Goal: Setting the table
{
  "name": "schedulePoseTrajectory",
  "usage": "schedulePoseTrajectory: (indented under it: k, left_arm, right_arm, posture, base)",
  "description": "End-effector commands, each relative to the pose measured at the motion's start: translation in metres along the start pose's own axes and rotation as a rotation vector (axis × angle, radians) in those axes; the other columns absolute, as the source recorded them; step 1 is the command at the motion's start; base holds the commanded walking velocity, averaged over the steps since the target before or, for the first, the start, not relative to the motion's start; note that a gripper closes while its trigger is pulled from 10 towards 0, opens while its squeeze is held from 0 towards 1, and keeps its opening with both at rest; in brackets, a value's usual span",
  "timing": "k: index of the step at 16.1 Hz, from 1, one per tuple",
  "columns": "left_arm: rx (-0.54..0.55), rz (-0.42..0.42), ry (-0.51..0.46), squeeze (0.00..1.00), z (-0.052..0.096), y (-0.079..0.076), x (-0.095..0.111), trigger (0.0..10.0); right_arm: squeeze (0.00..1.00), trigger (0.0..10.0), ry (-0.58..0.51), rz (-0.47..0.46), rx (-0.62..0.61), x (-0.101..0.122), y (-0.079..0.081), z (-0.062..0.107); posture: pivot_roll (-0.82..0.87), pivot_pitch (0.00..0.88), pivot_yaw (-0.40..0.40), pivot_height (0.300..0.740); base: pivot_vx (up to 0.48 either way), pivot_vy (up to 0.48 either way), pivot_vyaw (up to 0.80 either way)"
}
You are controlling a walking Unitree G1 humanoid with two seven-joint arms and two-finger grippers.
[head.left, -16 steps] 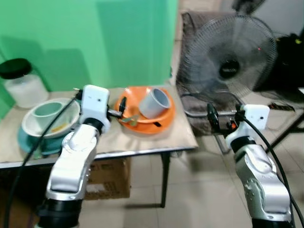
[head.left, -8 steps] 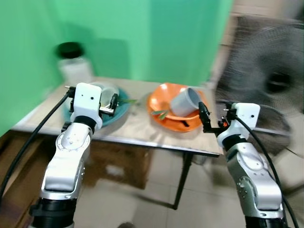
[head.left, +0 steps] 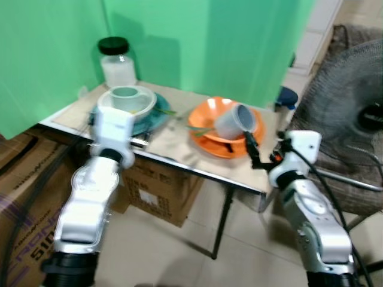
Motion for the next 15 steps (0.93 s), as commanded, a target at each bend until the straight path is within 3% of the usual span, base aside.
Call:
schedulePoseTrajectory:
  k: [1, 4, 8, 13, 15]
  left_arm:
    - [0.007, -0.002, -0.003, 0.5, 0.002, 0.004, 0.0, 10.0]
    - [-0.043, 0.048, -0.008, 0.52, 0.005, -0.004, -0.003, 10.0]
    - [-0.138, 0.064, 0.002, 0.53, 0.022, -0.015, -0.016, 10.0]
    - [-0.088, 0.049, 0.003, 0.53, 0.023, -0.005, -0.017, 10.0]
    - [-0.099, 0.032, -0.021, 0.53, 0.023, -0.006, -0.012, 10.0]
  right_arm:
    - [0.0, 10.0, 0.003, -0.029, -0.007, -0.001, 0.001, -0.001]
    - [0.0, 10.0, 0.015, 0.003, -0.015, -0.004, -0.002, 0.001]
    - [0.0, 10.0, 0.019, -0.004, -0.048, -0.01, -0.005, 0.005]
    - [0.0, 10.0, 0.013, -0.007, -0.055, -0.013, -0.005, 0.01]
    - [0.0, 10.0, 0.007, -0.013, -0.046, -0.012, -0.005, 0.01]
  posture:
    - [0.07, 0.0, -0.025, 0.74]
    - [0.07, 0.0, -0.03, 0.74]
    - [0.07, 0.0, -0.028, 0.74]
    - [0.07, 0.0, -0.02, 0.74]
    - [0.07, 0.0, -0.019, 0.74]
  base:
    - [0.0, 0.0, 0.0]
    - [0.0, 0.0, 0.0]
    - [0.0, 0.0, -0.56]
    - [0.0, 0.0, 0.0]
    - [0.0, 0.0, -0.8]
Point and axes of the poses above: a point about 5 cm out from each wrist's last joint towards the gripper, its own z axis pointing back from the gripper into the wrist, its own x axis along the axis of the wrist's last joint, y = z × x, the point moved 1 cm from there along -z, pointing out of the wrist towards the gripper, and after that the axes turned 6 degrees about -z, right-handed, at the moved point
